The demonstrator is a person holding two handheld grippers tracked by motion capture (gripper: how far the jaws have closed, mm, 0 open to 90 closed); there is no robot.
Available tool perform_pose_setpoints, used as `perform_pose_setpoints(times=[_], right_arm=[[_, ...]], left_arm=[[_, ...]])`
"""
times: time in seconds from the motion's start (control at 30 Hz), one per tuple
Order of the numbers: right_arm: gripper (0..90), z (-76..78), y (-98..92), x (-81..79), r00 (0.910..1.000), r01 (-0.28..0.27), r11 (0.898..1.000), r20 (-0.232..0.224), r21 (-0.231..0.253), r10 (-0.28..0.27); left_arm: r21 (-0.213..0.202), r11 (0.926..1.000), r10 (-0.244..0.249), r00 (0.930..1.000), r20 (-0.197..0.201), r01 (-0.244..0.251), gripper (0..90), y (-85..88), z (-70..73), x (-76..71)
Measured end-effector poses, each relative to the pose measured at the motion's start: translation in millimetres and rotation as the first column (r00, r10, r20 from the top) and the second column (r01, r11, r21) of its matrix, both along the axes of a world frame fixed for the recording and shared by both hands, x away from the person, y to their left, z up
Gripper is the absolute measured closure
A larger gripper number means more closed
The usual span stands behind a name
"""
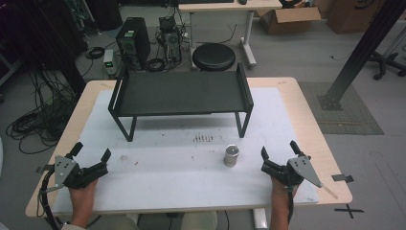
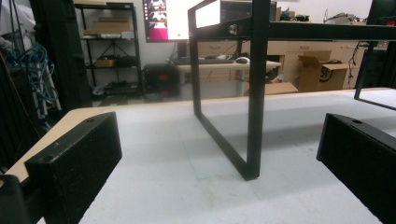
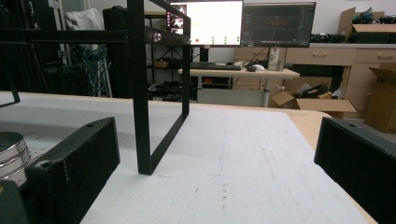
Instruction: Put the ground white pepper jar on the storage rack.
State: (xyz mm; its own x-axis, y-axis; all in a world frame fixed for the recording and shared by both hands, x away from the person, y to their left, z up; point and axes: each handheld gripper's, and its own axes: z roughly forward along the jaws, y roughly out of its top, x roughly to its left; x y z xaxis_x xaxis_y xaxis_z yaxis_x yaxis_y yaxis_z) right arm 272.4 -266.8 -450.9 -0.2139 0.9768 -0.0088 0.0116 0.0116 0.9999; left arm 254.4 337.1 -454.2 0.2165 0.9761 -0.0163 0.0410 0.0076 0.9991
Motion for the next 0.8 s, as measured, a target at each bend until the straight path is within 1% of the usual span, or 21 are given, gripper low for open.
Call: perform_pose_setpoints(times=[0.17, 0.47, 0.8], right_arm=[[0.0, 0.0, 0.1, -0.4, 1.0000, 0.000, 1.000, 0.003, -0.001, 0.000], [0.0, 0.1, 0.1, -0.1, 1.0000, 0.001, 1.000, 0.003, -0.001, -0.001], [0.0, 0.2, 0.0, -0.4, 1.0000, 0.001, 1.000, 0.005, 0.000, -0.001]], left_arm=[[-0.004, 1.0000, 0.001, 1.0000, 0.004, -0.001, 0.3, 0.3, -0.1, -0.4], [0.004, 1.0000, 0.000, 1.0000, 0.003, 0.000, 0.3, -0.7, -0.1, -0.1], [0.002, 1.0000, 0.000, 1.0000, 0.004, 0.000, 0.2, -0.4, -0.1, -0.2]])
